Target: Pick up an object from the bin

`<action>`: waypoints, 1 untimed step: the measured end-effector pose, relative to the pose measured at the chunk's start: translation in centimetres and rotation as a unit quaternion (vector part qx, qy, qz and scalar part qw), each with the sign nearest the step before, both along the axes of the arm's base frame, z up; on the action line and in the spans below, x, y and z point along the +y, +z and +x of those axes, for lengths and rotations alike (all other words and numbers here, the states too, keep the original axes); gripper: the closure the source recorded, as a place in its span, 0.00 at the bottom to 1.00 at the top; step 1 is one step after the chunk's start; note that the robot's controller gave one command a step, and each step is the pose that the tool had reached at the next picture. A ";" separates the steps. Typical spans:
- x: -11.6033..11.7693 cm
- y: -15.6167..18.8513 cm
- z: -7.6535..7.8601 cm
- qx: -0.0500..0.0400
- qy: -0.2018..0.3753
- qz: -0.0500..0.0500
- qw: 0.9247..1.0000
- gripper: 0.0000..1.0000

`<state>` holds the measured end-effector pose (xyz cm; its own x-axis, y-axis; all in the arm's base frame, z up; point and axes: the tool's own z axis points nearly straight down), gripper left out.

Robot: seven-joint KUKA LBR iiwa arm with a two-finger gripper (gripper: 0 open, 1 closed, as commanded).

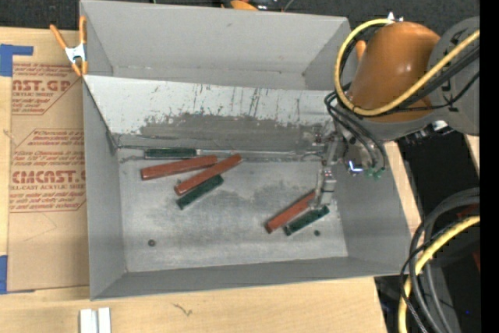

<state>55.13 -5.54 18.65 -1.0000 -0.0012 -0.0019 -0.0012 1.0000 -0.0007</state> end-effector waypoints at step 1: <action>1.1 2.1 3.9 -0.003 0.004 0.000 1.000 0.00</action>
Offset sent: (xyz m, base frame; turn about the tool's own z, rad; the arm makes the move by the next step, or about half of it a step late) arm 0.0363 0.0100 0.0194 -0.0071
